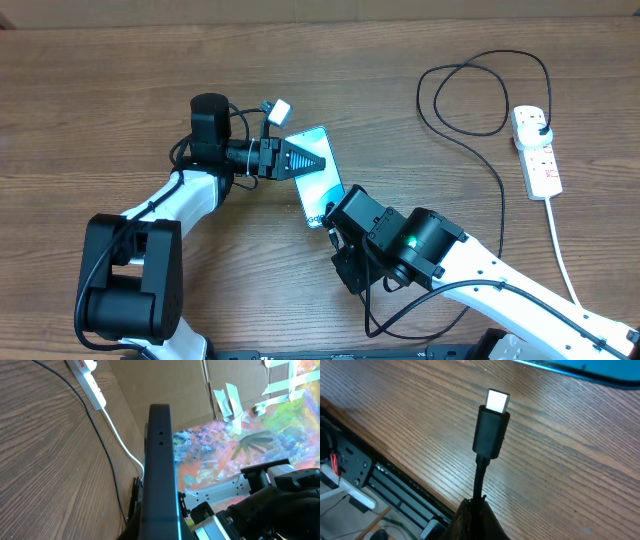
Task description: Plug charger to phone and switch on socket
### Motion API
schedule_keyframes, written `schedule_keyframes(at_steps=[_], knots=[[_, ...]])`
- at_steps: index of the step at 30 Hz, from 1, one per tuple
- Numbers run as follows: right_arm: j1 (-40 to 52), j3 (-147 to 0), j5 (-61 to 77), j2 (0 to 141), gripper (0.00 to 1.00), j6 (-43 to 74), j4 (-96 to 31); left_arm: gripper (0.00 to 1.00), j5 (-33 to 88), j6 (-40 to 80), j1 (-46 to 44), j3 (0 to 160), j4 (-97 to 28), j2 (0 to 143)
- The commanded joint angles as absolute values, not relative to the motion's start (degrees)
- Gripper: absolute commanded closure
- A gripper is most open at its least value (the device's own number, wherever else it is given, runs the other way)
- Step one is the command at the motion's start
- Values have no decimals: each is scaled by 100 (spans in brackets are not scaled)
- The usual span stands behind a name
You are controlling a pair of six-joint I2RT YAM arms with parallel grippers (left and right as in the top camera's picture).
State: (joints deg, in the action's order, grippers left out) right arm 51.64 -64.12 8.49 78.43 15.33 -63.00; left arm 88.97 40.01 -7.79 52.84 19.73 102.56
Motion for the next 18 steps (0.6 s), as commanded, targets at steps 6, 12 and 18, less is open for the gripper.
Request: schedule_keyframes(at_steps=[6, 12, 18], knots=[[5155, -6403, 709, 7802, 96, 1494, -6097, 96, 9056, 3850, -742, 5264, 2021, 10285], [5151, -6403, 622, 7802, 96, 1494, -6080, 96, 9056, 3850, -742, 5264, 2021, 10287], [5037, -6403, 615, 7802, 96, 1498, -6099, 96, 9056, 3850, -742, 5264, 2021, 10287]])
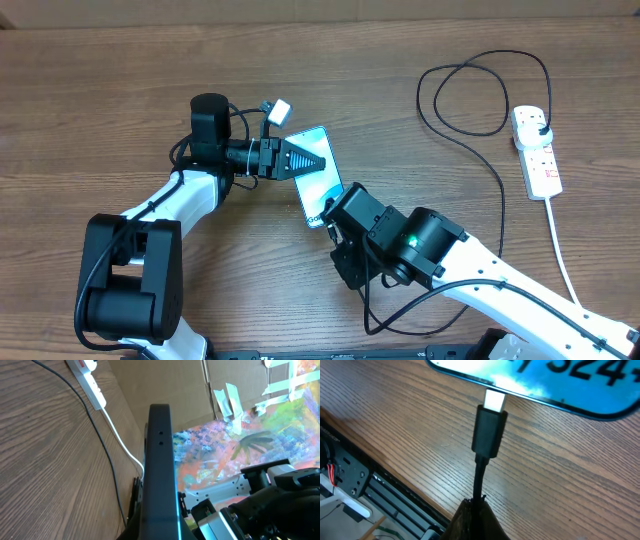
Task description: Plug charger to phone and switch on socket
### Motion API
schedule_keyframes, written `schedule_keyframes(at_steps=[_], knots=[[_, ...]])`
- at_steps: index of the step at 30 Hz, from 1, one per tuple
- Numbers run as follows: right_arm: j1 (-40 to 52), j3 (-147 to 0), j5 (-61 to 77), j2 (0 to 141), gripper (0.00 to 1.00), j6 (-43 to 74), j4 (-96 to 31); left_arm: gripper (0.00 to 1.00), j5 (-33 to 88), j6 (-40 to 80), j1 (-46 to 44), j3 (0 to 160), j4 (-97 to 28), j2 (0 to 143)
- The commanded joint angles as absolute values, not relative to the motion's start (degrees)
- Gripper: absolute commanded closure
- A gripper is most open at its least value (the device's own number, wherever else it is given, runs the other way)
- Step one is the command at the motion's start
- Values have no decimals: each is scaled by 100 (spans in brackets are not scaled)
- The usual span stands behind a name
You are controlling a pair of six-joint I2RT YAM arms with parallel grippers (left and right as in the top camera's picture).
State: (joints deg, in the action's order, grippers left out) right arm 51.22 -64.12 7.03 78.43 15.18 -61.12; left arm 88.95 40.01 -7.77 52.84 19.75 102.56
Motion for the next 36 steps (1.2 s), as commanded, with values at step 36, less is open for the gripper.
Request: schedule_keyframes(at_steps=[36], knots=[[5039, -6403, 867, 7802, 96, 1492, -6121, 96, 9056, 4139, -742, 5264, 2014, 10287]])
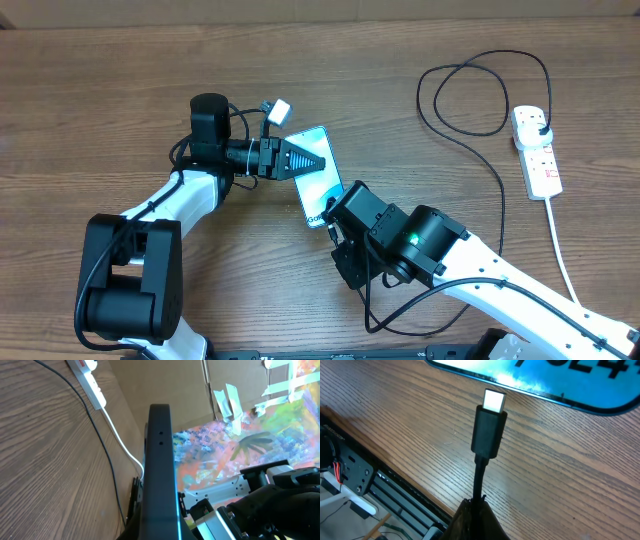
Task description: Plug charger to phone and switch on socket
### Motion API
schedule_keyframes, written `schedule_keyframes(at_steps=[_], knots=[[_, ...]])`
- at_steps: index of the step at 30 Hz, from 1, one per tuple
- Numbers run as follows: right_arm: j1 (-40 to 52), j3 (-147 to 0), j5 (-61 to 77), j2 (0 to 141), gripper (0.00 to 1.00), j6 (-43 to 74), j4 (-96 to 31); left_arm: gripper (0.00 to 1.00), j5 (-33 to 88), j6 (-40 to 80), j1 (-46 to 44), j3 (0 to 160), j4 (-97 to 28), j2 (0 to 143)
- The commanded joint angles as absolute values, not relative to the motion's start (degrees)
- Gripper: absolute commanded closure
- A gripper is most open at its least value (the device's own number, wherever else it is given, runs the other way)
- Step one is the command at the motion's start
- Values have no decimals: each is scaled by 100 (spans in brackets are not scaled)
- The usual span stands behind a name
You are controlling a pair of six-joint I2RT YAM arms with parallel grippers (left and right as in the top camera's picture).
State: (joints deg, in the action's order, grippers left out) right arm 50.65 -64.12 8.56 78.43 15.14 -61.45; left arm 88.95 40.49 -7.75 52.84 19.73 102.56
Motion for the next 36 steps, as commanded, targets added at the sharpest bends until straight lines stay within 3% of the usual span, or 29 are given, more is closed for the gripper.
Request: schedule_keyframes(at_steps=[1, 36], knots=[[5039, -6403, 867, 7802, 96, 1494, -6121, 96, 9056, 4139, -742, 5264, 2014, 10285], [5037, -6403, 838, 7802, 96, 1492, -6080, 96, 9056, 4174, -742, 5264, 2016, 10285]])
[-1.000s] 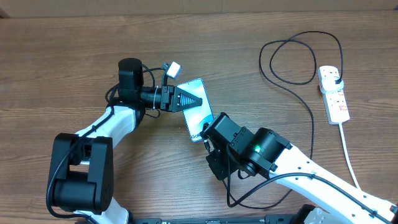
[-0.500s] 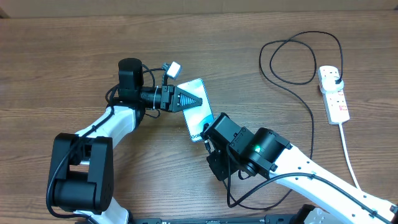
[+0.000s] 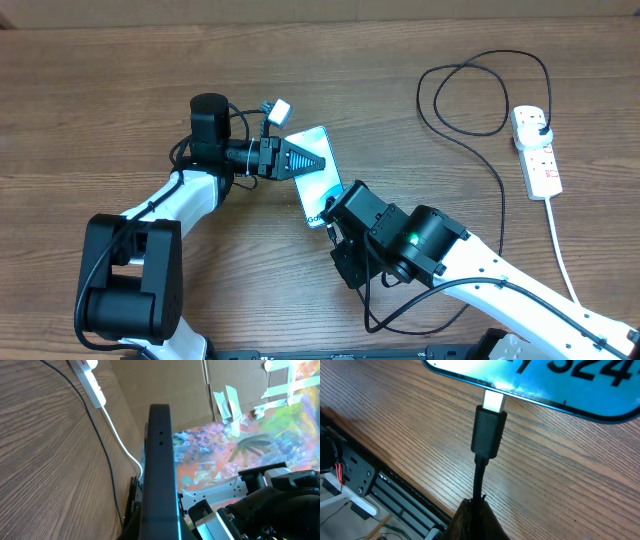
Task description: Plug charger to phone and switch on socket
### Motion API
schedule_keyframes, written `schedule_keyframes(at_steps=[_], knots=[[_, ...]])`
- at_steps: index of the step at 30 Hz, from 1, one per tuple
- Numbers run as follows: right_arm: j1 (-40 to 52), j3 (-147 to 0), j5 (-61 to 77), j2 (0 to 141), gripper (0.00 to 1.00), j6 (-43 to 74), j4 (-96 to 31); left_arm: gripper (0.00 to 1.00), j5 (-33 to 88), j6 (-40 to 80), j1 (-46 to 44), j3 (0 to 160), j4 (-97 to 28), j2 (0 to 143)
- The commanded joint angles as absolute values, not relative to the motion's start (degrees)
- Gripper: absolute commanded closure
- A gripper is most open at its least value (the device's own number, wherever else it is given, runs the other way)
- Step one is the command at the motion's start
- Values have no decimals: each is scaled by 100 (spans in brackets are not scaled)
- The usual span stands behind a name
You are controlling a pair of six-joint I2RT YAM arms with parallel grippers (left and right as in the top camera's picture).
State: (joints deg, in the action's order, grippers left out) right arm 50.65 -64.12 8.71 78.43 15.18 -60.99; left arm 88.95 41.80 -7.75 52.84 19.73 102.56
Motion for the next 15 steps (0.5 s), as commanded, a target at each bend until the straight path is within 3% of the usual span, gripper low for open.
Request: schedule_keyframes(at_steps=[1, 15], knots=[[5037, -6403, 843, 7802, 96, 1494, -6090, 96, 9056, 4174, -742, 5264, 2016, 10285], [5037, -6403, 775, 7802, 96, 1496, -6163, 96, 9056, 4176, -744, 5264, 2016, 10285]])
